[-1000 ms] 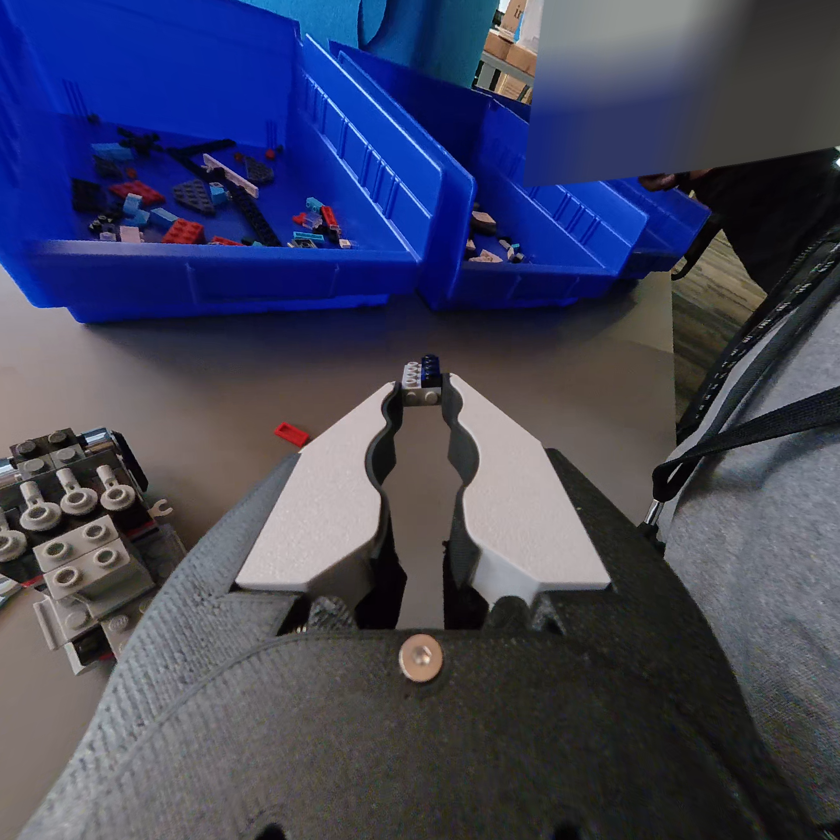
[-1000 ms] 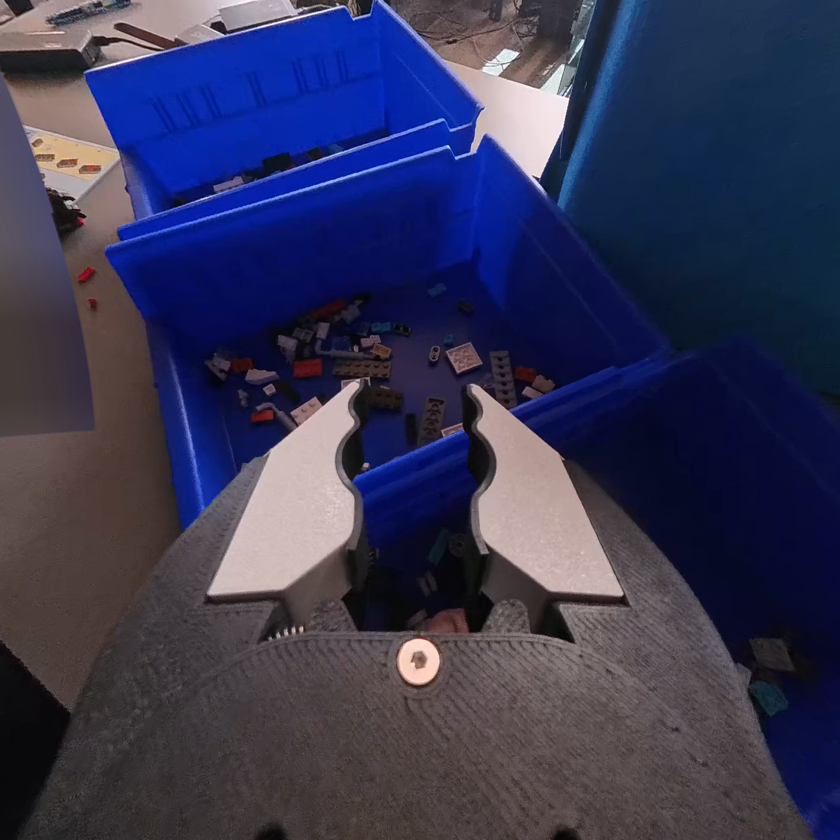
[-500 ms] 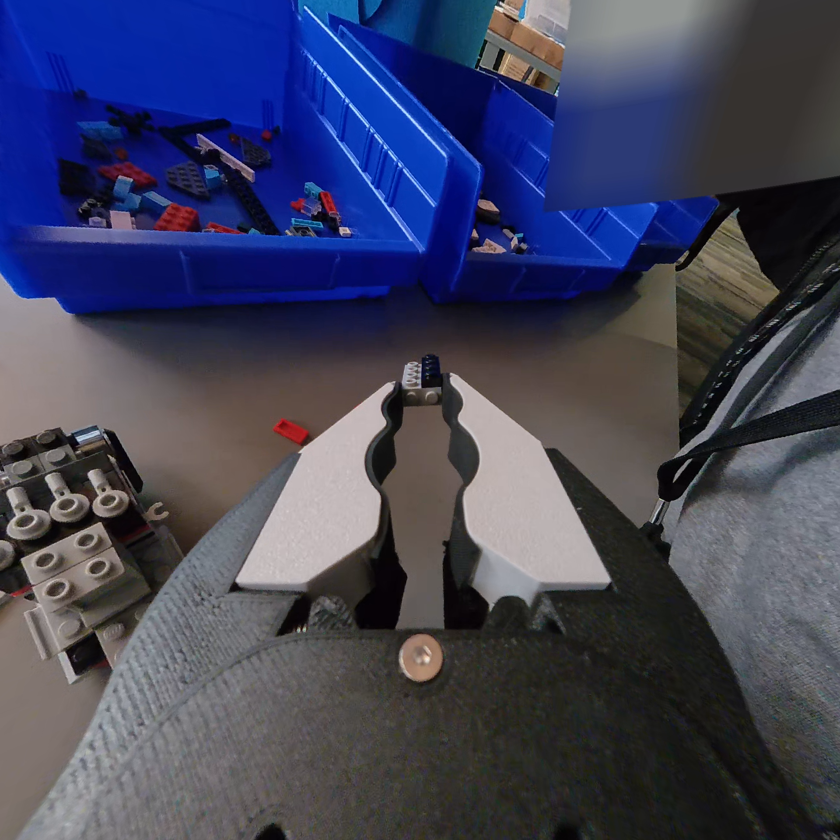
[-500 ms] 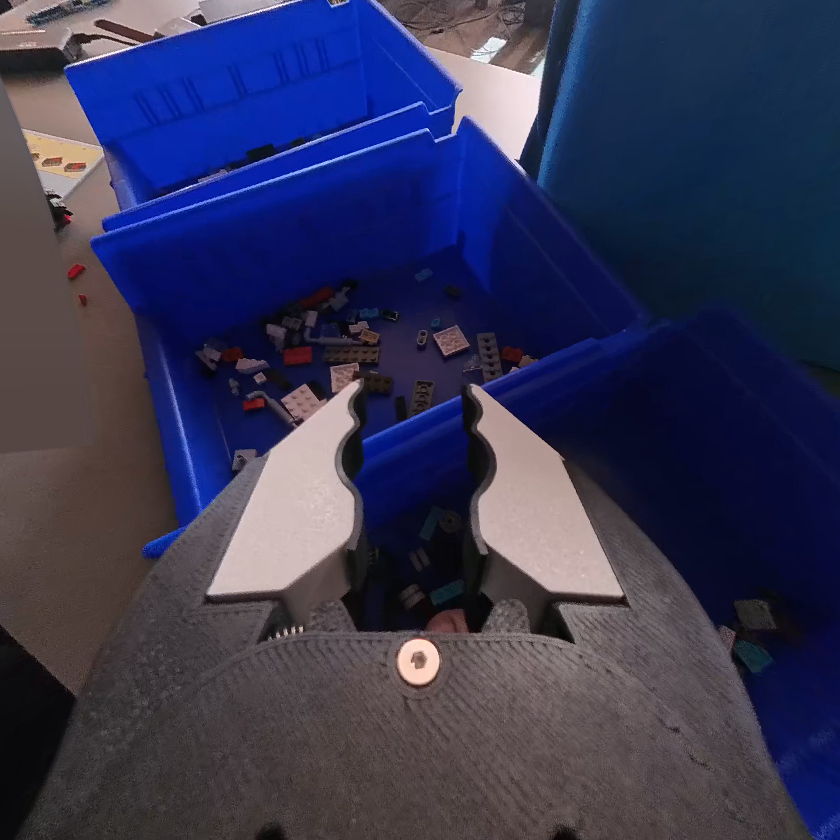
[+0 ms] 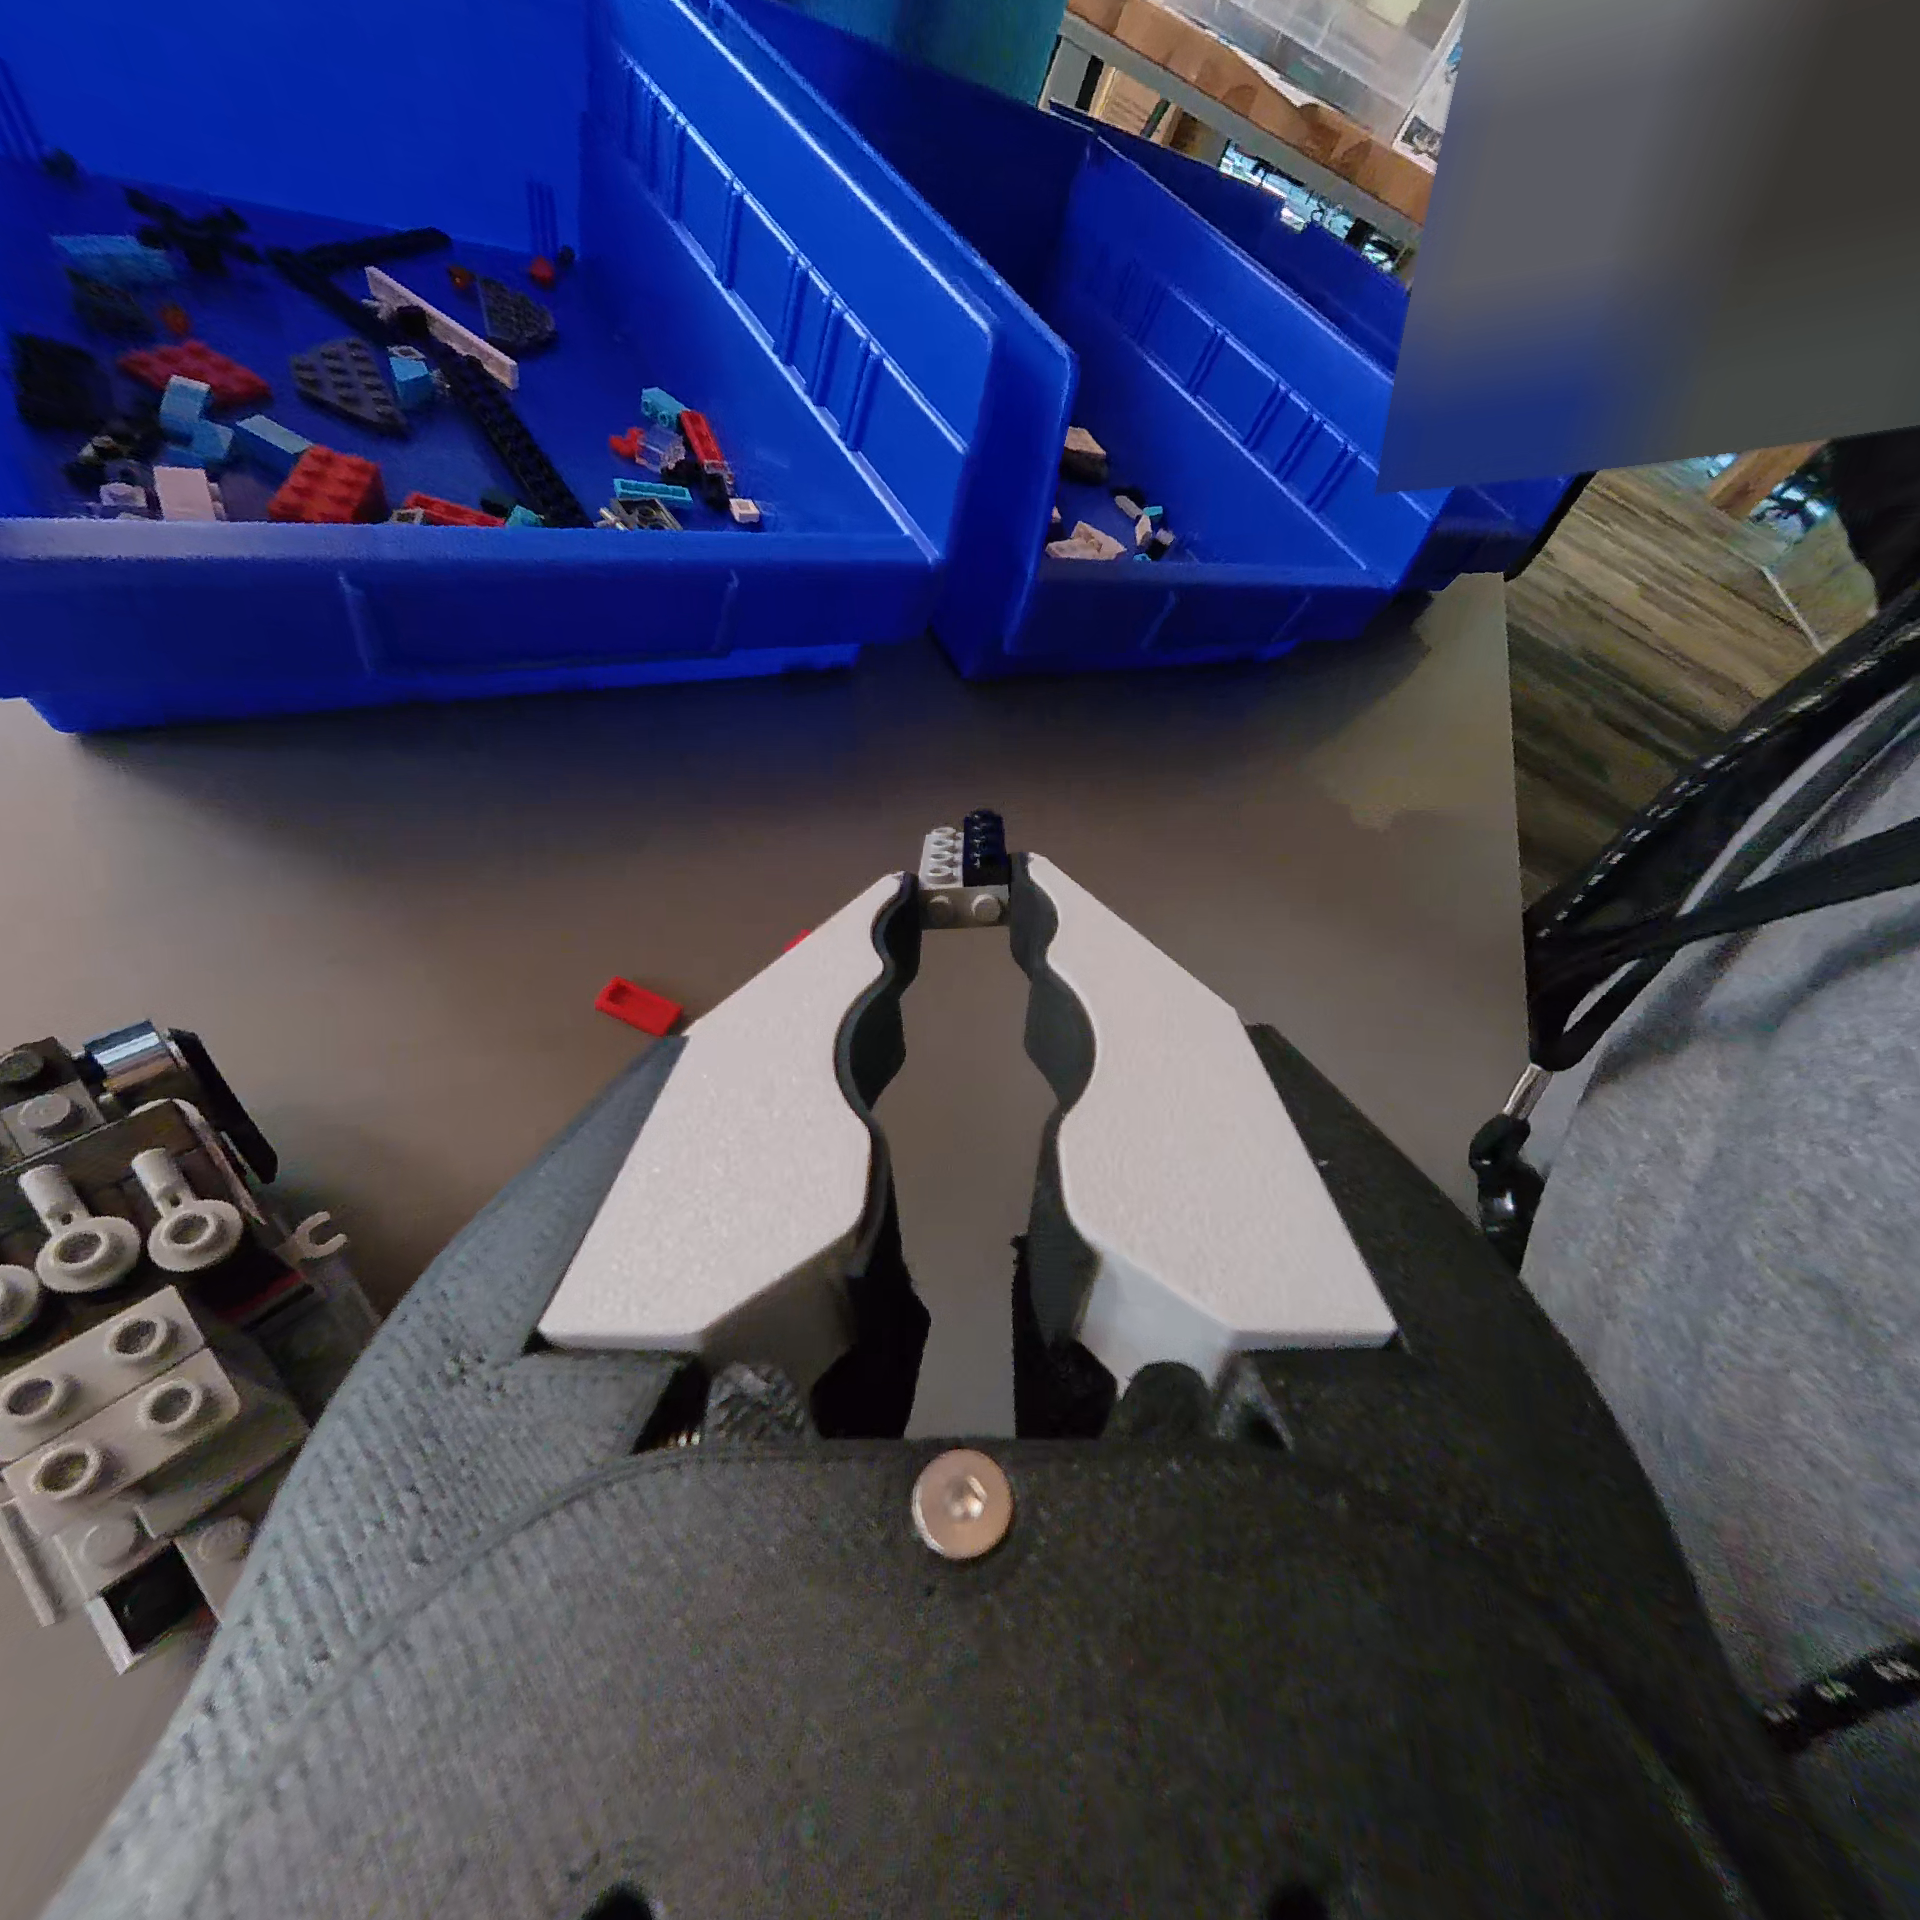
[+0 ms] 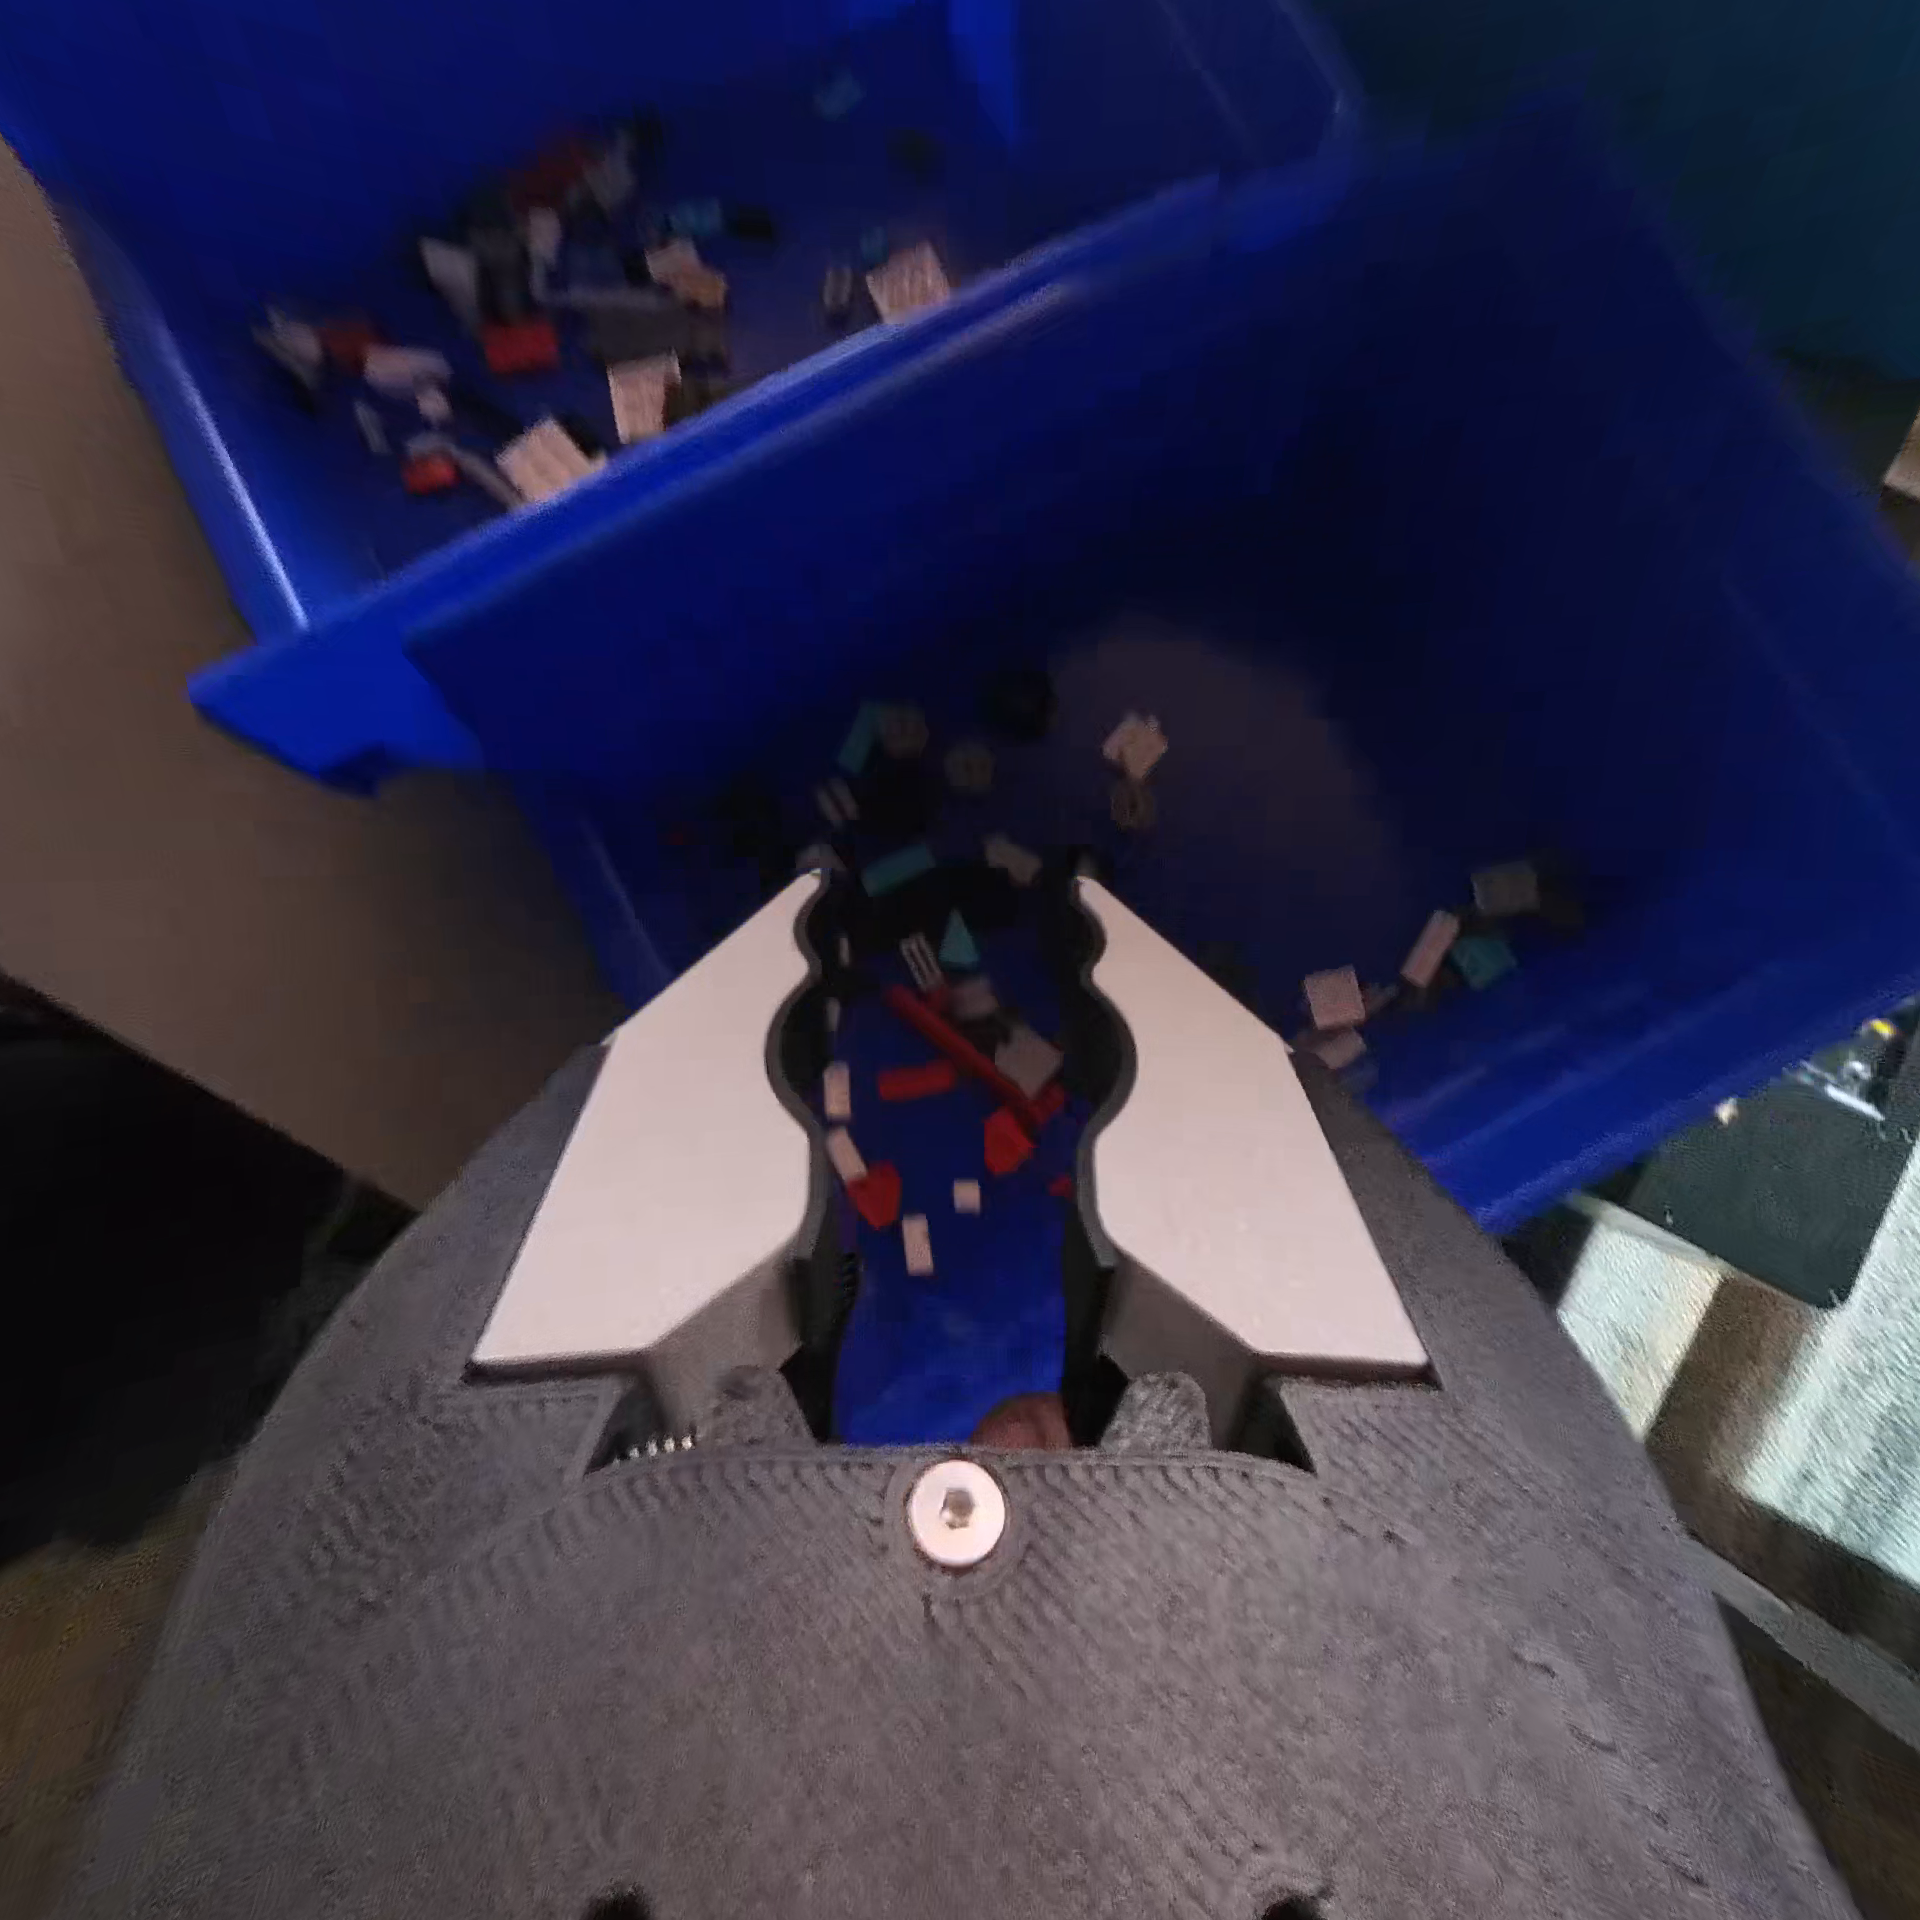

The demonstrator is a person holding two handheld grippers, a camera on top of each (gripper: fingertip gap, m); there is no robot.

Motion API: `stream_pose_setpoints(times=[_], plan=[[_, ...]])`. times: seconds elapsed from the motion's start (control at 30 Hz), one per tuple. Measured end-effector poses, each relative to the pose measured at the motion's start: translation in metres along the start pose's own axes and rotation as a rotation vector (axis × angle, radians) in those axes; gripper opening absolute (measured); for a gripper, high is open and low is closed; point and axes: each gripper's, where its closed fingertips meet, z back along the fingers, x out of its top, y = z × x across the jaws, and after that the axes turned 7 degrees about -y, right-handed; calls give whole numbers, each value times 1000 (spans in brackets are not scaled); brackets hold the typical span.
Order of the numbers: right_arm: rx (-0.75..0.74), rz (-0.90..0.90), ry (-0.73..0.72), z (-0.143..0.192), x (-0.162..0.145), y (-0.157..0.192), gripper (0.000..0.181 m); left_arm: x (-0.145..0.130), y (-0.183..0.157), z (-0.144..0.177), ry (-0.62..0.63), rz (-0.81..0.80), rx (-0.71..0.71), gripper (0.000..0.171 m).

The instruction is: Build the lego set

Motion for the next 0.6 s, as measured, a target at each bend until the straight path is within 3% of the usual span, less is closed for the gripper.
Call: stream_pose_setpoints(times=[0.27, 0.6], plan=[[49, 51, 183, 24, -46, -16, 42, -5, -1, -3, 40, -9, -7, 17], [119, 187, 257, 20, -55, -14, 36, -9, 2, -6, 67, -13, 18, 17]])
